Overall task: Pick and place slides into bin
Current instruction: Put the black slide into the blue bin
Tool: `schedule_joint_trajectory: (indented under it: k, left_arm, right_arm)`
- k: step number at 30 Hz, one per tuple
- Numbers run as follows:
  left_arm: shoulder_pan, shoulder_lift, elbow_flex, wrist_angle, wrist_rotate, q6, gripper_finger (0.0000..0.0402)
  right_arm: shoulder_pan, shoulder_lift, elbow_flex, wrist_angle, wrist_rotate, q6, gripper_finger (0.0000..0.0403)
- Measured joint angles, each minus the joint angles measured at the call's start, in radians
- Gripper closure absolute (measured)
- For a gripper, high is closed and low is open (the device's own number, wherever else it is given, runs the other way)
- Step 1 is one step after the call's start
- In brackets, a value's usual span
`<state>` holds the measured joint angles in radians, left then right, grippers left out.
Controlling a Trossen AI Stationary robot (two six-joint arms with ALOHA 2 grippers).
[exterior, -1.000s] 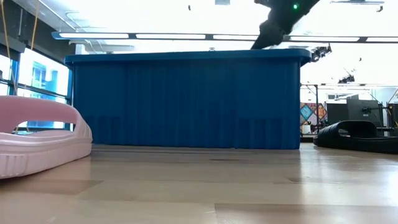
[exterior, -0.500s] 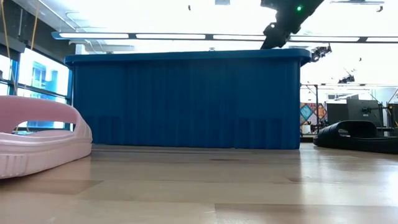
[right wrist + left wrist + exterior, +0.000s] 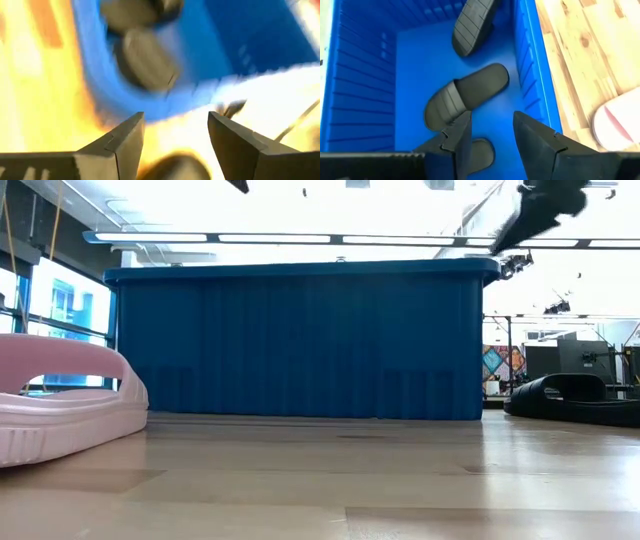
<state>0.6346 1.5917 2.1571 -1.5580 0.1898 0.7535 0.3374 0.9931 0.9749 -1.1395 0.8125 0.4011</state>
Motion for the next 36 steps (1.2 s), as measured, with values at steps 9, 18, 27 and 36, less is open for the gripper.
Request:
schedule_joint_trajectory:
  k: [9, 18, 27, 36]
  left_arm:
    - [0.0, -0.001, -0.011, 0.082, 0.002, 0.001, 0.0268]
    - [0.0, -0.001, -0.011, 0.095, 0.003, 0.001, 0.0268]
    - [0.0, -0.001, -0.011, 0.1, 0.004, -0.007, 0.0268]
    - [0.0, -0.001, -0.01, 0.12, 0.004, -0.029, 0.0268]
  right_arm:
    - [0.06, 0.073, -0.058, -0.266, -0.202, 0.416, 0.0194]
    - [0.034, 0.185, -0.272, -0.259, -0.263, 0.551, 0.0194]
    - [-0.091, 0.271, -0.269, -0.129, -0.265, 0.636, 0.0194]
    - [-0.255, 0.413, -0.269, -0.075, -0.236, 0.613, 0.0194]
